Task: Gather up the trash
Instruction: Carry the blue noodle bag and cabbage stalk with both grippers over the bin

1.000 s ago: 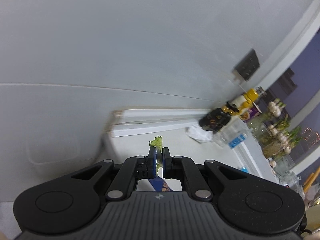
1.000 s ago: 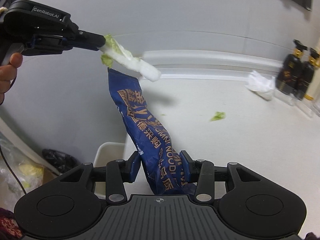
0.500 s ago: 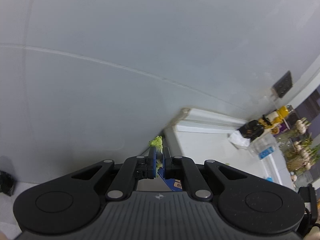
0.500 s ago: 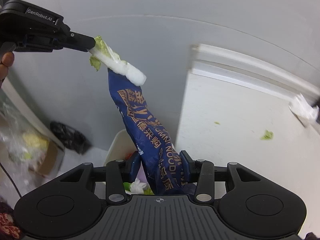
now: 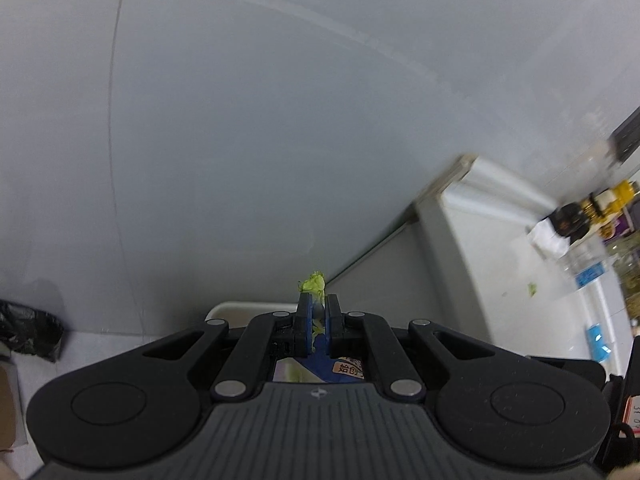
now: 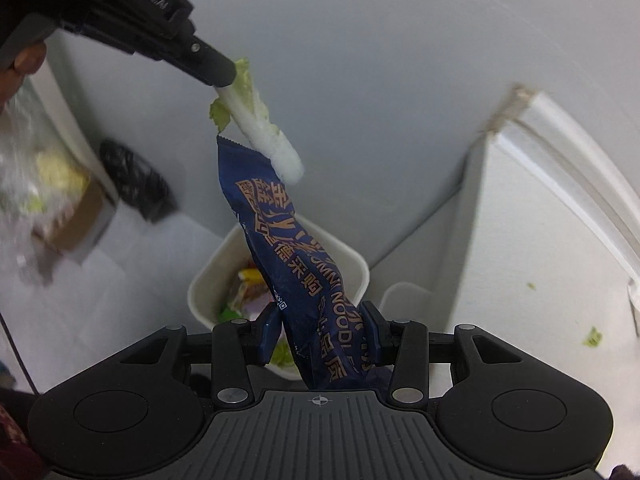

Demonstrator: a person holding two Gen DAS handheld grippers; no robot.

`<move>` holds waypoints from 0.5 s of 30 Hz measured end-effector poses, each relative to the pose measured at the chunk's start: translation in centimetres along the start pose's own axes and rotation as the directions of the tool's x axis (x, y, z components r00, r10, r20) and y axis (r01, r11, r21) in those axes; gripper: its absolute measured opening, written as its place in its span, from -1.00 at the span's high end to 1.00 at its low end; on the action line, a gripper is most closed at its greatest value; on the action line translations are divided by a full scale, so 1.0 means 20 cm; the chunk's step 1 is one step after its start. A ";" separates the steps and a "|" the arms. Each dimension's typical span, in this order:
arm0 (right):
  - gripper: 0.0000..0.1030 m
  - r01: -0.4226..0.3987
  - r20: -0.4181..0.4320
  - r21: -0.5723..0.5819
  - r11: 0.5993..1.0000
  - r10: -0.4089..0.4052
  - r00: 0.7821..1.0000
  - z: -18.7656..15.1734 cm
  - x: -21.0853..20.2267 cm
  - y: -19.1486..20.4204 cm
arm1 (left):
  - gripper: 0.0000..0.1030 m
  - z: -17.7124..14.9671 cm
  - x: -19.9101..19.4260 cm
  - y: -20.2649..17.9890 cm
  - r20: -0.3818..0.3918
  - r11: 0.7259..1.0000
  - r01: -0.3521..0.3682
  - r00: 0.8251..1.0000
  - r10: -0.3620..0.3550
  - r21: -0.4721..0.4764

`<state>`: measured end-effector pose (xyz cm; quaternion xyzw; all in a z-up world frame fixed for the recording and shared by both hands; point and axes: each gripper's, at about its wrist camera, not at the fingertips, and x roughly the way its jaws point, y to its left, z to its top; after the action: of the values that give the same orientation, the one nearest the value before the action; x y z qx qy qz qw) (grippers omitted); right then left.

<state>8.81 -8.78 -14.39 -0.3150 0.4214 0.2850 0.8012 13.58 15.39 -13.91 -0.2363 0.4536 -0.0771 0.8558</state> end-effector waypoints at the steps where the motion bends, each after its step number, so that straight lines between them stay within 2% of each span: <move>1: 0.20 0.005 -0.014 -0.020 1.000 -0.005 1.000 0.00 0.03 0.02 | 0.91 -0.01 0.02 0.02 -0.012 1.000 -0.006 1.000 0.006 0.001; 6: 0.23 0.049 -0.061 -0.195 0.980 -0.062 0.996 0.01 0.17 0.19 | 0.91 -0.08 0.14 0.10 -0.082 0.999 -0.034 0.996 0.034 0.001; 11: 0.23 0.061 -0.115 -0.355 0.933 -0.108 0.987 0.00 0.35 0.36 | 0.91 -0.13 0.29 0.13 -0.147 0.998 -0.061 0.987 0.063 0.018; 15: 0.24 0.085 -0.159 -0.470 0.879 -0.178 0.971 -0.02 0.52 0.45 | 0.91 -0.14 0.43 0.14 -0.193 0.996 -0.079 0.978 0.084 0.035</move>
<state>7.16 -1.39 -25.94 -0.5503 0.3967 0.2887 0.6756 16.07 14.02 -22.89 -0.1973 0.5432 -0.0706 0.8131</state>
